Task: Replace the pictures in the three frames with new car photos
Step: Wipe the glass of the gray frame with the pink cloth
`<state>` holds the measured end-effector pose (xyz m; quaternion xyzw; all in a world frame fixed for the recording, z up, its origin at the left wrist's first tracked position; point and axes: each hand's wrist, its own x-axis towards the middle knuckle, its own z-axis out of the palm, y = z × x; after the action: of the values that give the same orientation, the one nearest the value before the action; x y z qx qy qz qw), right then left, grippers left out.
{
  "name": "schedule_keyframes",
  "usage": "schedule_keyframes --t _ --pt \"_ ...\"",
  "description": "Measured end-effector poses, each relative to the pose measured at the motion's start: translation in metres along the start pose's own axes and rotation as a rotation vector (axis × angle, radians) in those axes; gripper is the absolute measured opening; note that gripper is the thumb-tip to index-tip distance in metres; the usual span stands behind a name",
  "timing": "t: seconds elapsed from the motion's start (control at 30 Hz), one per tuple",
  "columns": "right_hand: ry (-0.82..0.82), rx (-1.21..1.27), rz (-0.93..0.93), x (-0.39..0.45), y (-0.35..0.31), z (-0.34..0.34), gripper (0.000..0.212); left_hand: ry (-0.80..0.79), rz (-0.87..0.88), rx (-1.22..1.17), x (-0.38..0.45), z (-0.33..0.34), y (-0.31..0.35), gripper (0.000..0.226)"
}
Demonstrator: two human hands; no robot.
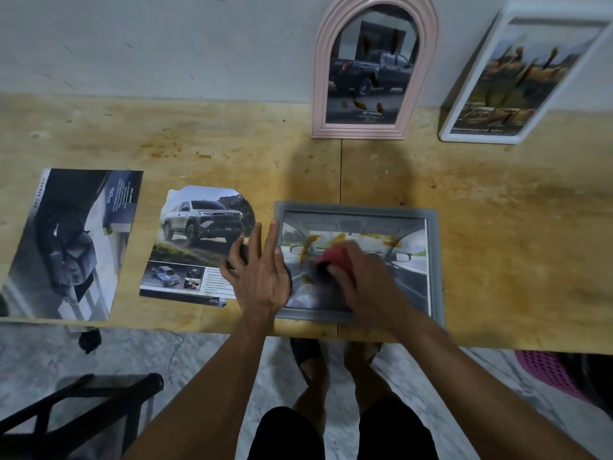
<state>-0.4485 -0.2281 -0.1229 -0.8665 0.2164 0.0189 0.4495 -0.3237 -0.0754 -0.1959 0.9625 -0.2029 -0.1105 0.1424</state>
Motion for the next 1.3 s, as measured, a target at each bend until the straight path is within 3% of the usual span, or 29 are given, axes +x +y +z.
schedule_keyframes --t 0.1,0.27,0.43,0.63,0.77,0.87,0.97,1.03,1.13,1.3 --pt "0.148 0.039 -0.001 0.041 -0.008 -0.008 0.027 -0.007 -0.01 -0.028 0.001 0.0 0.002 0.051" --pt "-0.03 -0.253 -0.021 0.079 0.003 0.022 0.043 -0.007 0.102 0.059 0.007 -0.008 -0.01 0.05" --pt "-0.015 -0.524 -0.129 0.065 0.004 0.049 0.043 -0.024 0.091 0.078 0.007 -0.007 -0.011 0.051" --pt "-0.075 -0.556 -0.178 0.022 0.002 0.058 0.052 -0.023 0.084 0.074 0.007 -0.007 -0.01 0.05" --pt "-0.163 -0.552 -0.153 0.002 0.005 0.06 0.046 -0.028 0.081 0.075 0.007 -0.006 -0.011 0.05" --pt "-0.272 -0.506 -0.109 -0.005 0.001 0.053 0.047 -0.036 0.084 0.066 0.007 -0.006 -0.011 0.05" --pt "-0.422 -0.356 0.001 -0.003 -0.011 0.022 0.034 -0.036 0.079 0.06 0.007 -0.007 -0.01 0.05" --pt "-0.316 -0.184 0.087 0.008 -0.017 -0.004 0.025 -0.043 0.078 0.056 0.006 -0.007 -0.01 0.05" --pt "0.104 -0.234 0.085 0.043 -0.003 -0.027 0.023 -0.039 0.089 0.068 0.006 -0.008 -0.01 0.05" --pt "0.059 -0.538 0.011 0.057 0.028 0.008 0.029 -0.048 0.06 0.04 0.005 -0.006 -0.009 0.049"
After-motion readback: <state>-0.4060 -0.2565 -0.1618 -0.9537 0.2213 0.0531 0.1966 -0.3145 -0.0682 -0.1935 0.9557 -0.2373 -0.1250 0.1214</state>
